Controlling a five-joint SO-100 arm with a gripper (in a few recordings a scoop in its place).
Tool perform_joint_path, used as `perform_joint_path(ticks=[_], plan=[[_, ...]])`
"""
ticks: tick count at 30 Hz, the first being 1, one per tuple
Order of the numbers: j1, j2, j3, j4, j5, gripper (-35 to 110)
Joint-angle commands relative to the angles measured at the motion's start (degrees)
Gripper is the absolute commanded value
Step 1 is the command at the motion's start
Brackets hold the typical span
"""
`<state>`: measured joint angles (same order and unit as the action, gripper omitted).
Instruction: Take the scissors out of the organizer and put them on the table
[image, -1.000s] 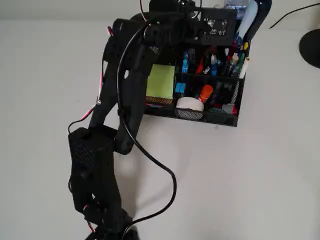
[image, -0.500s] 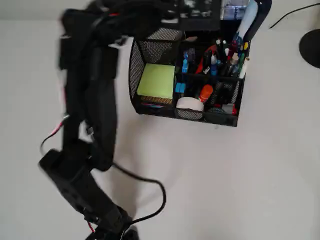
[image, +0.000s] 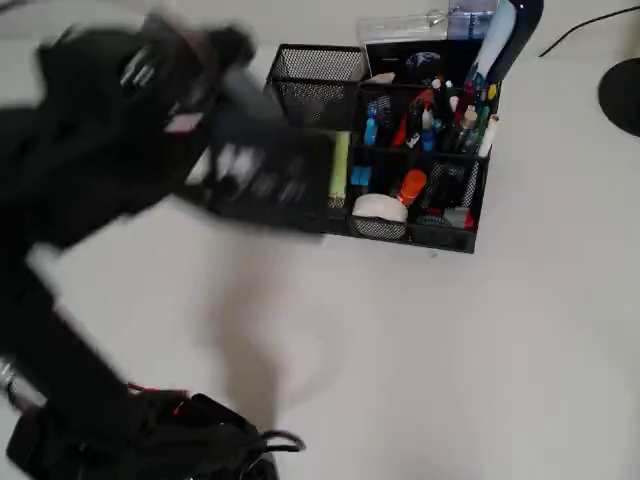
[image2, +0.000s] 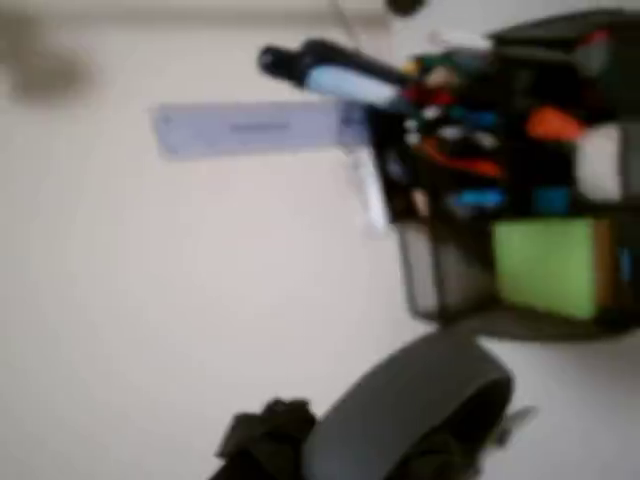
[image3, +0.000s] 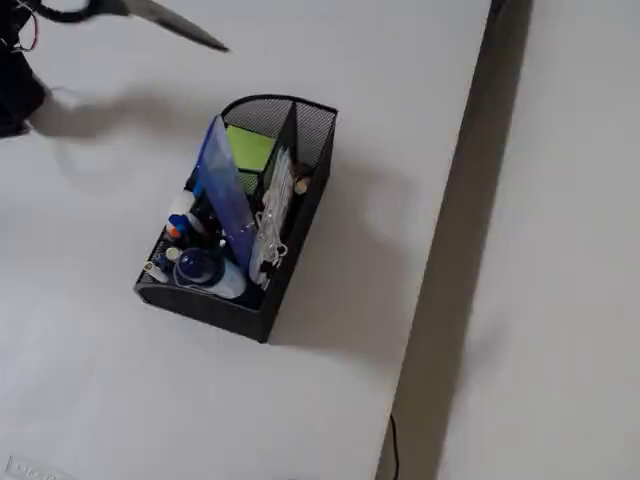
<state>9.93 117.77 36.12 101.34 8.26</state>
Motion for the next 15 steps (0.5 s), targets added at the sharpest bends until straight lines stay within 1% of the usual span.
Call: perform_joint_path(ticks=[1,8,12,15], plan=[[0.1,12.8,14.7,3.0,0.3,0],[7.4,17.6,38.6,2.9,-0.8,0],[10.5,15.3,48.8,1.7,-0.9,0],[12.1,12.0,53.8,-1.3,-0.9,0]])
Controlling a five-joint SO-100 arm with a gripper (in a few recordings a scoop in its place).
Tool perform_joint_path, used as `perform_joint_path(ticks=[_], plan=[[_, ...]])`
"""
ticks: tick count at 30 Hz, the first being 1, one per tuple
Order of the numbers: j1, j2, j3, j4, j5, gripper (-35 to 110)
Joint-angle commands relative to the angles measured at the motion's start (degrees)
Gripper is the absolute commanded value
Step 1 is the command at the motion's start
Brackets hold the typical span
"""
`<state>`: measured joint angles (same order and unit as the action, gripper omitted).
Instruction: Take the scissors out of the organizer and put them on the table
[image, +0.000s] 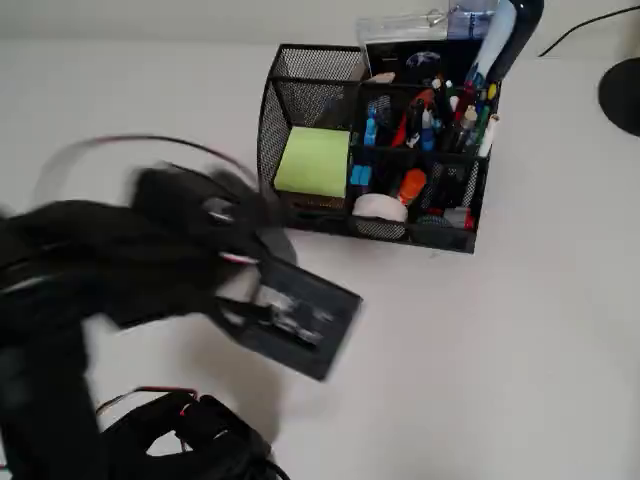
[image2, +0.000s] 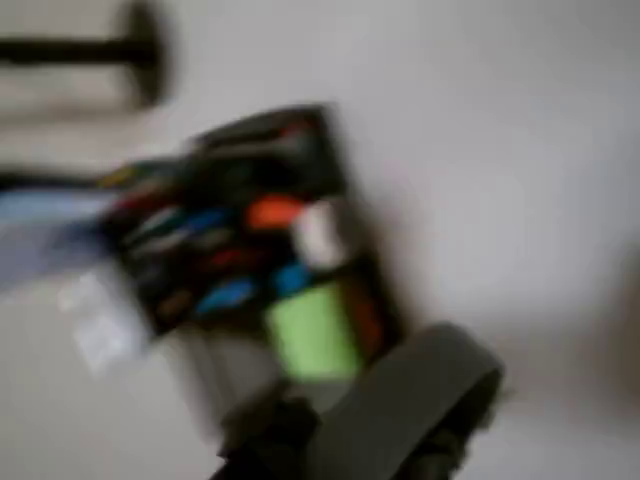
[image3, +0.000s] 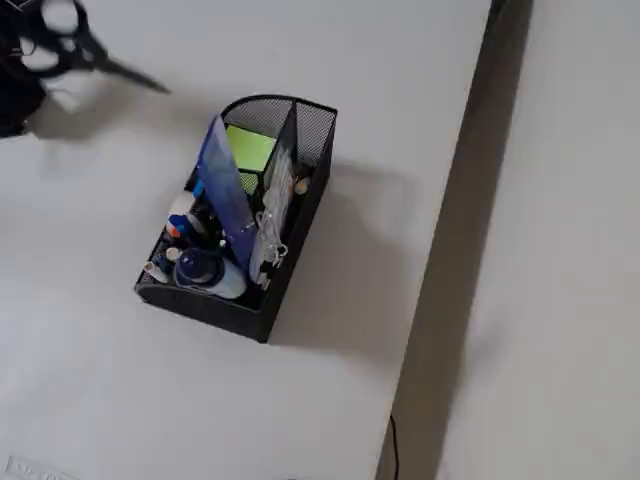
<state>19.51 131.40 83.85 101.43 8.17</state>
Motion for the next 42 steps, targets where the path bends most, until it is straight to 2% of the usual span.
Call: perform_joint_path(ticks=[1,23,30,37,39,42], plan=[[2.8,-3.1,7.3,-2.3,-0.8,0],[10.9,-42.3,8.2,-27.0,6.7,0],[11.3,-54.3,1.1,-27.5,8.4,1],[11.8,-58.4,-2.7,-26.4,8.7,23],[11.9,-60.2,-5.0,-24.5,9.1,43],[12.2,-65.1,-12.0,-18.6,9.8,62]])
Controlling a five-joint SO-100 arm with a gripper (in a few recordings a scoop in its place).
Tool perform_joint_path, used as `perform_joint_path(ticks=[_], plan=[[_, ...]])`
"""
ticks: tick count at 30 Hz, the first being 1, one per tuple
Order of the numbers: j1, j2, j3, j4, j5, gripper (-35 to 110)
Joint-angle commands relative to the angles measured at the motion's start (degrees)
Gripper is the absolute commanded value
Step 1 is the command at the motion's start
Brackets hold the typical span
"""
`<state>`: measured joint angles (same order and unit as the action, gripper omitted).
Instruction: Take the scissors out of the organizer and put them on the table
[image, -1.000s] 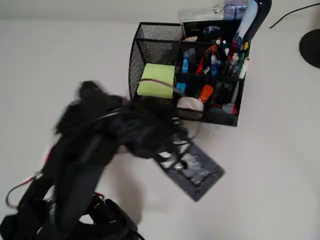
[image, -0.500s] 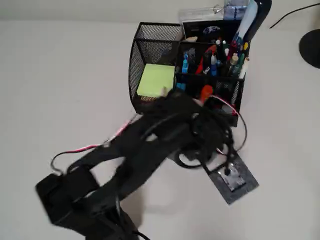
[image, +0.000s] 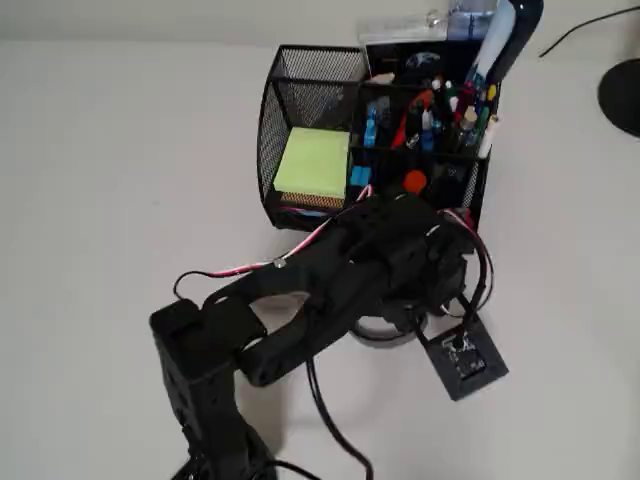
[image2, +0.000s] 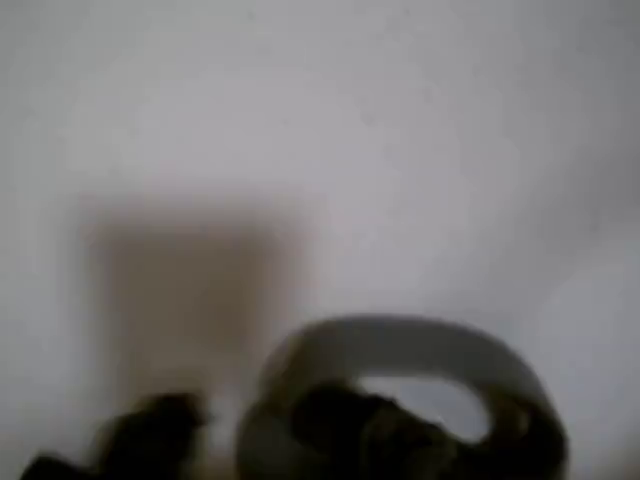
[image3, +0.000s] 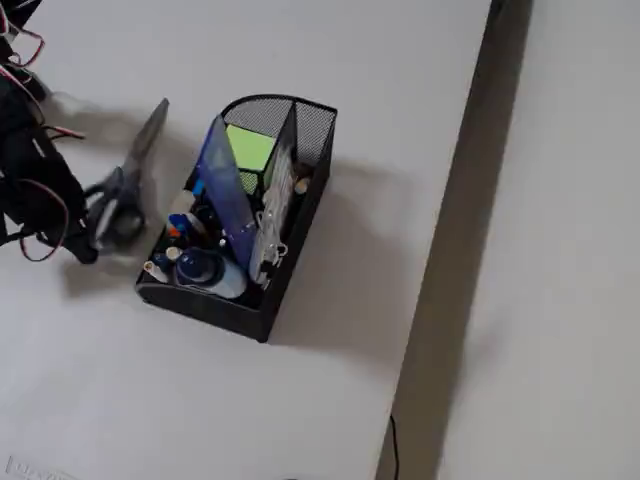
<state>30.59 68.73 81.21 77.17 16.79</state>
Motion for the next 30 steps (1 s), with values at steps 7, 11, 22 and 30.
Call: perform_joint_path(ticks=[7,11,22,30], plan=[[2.2,-8.7,-17.9,12.5,1.3,69],[2.0,-5.9,-17.9,14.2,0.5,54],[-6.2,17.0,-17.9,20.7,-1.9,9],[-18.7,37.2,-17.3,26.6,-2.9,0]])
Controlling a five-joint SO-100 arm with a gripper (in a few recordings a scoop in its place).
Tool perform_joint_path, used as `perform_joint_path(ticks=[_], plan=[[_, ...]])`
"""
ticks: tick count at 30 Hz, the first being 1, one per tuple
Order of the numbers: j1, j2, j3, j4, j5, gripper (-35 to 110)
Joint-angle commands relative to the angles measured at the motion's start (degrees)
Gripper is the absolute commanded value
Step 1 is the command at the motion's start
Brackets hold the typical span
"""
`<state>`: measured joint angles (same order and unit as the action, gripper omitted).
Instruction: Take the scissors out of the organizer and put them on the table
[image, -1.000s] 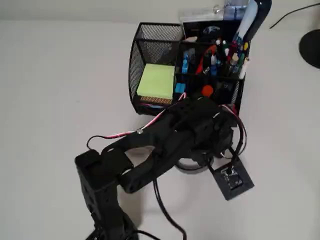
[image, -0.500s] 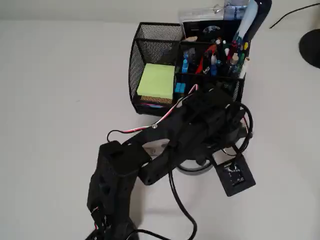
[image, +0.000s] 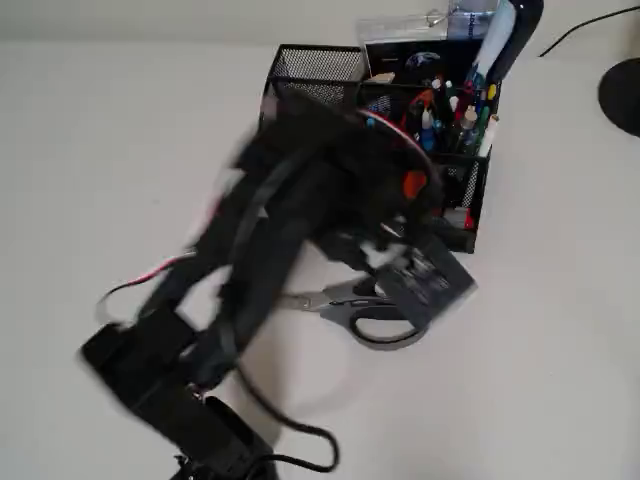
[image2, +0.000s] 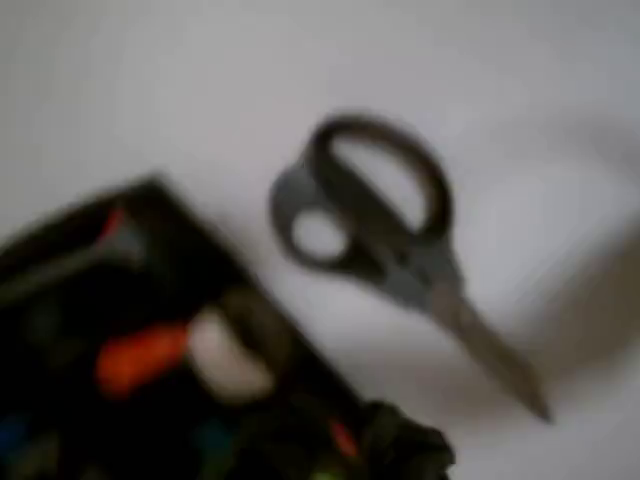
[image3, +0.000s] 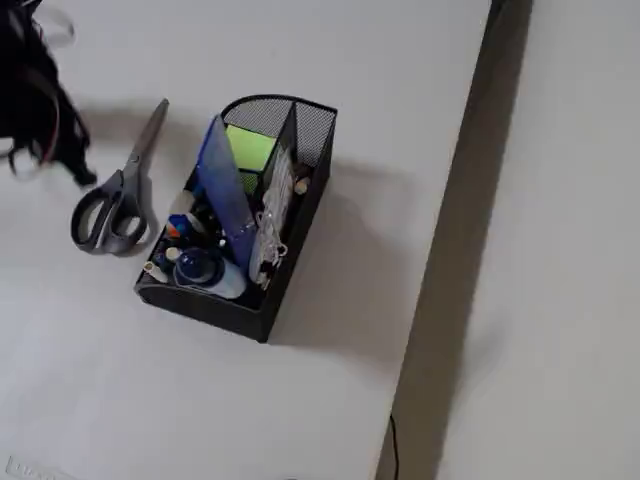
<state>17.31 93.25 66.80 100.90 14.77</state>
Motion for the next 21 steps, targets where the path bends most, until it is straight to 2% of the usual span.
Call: perform_joint_path(ticks=[1,7,11,21], plan=[[-7.1,15.6,-2.1,3.1,-0.9,0],[-19.1,34.1,7.7,1.7,-2.9,0],[-23.2,46.7,20.4,-3.2,-6.4,0],[-13.9,68.6,63.9,-23.4,-17.7,0]])
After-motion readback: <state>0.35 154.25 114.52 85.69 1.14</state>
